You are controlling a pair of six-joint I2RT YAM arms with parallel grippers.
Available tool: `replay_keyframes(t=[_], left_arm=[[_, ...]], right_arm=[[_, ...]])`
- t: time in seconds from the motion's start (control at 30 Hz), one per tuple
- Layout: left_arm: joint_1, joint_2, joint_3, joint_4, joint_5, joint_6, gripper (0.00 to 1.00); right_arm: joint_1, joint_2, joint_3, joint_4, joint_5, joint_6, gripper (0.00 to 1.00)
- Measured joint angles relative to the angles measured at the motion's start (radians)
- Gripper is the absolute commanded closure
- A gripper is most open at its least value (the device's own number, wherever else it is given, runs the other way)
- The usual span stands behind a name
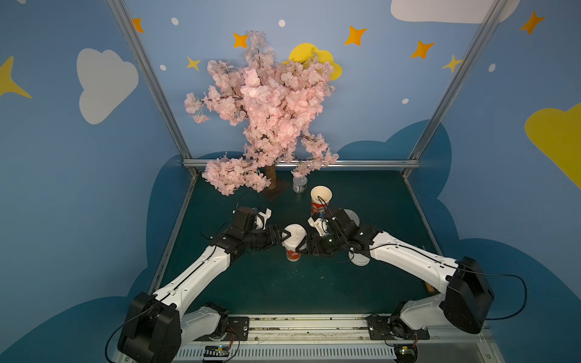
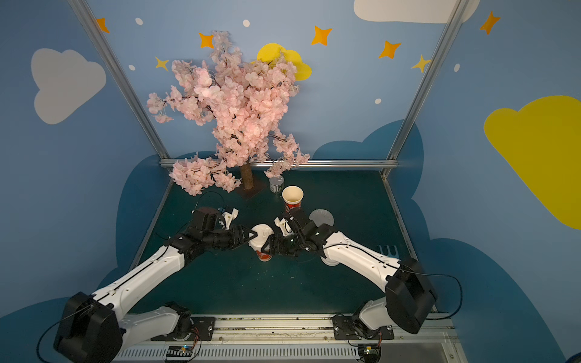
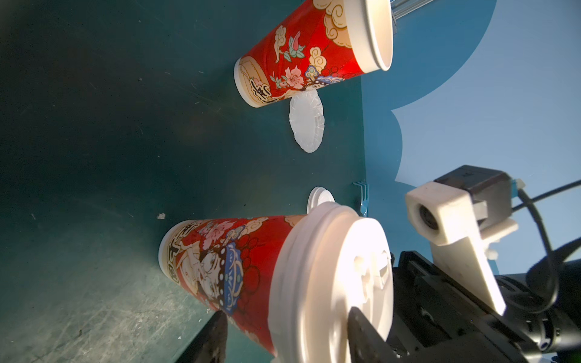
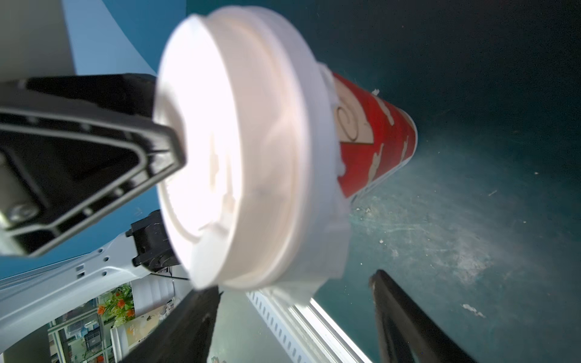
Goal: Put the leak-proof paper on the milk tea cups
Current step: Secure the cup lid on the cup.
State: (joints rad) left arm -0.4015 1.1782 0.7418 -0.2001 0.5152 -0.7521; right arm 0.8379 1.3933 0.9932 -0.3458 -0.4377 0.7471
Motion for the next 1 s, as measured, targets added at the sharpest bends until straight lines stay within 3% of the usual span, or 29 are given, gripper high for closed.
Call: replay_keyframes(t=[0.23, 0.57, 1.0], left_arm=[[-0.005, 0.001, 0.000, 0.003, 0.000, 0.000, 0.40], [-0.006, 0.005, 0.000, 0.009, -0.008, 0.000, 0.40], [-0.006, 0.005, 0.000, 0.009, -0.014, 0.000, 0.40]], right_arm=[[-0.010, -0.085, -0.132, 0.207, -0.012, 0.128, 0.27], [-0.018, -0.084, -0.225, 0.444, 0.015, 0.352, 0.27], [-0.032, -0.017, -0.224, 0.503, -0.011, 0.389, 0.32]])
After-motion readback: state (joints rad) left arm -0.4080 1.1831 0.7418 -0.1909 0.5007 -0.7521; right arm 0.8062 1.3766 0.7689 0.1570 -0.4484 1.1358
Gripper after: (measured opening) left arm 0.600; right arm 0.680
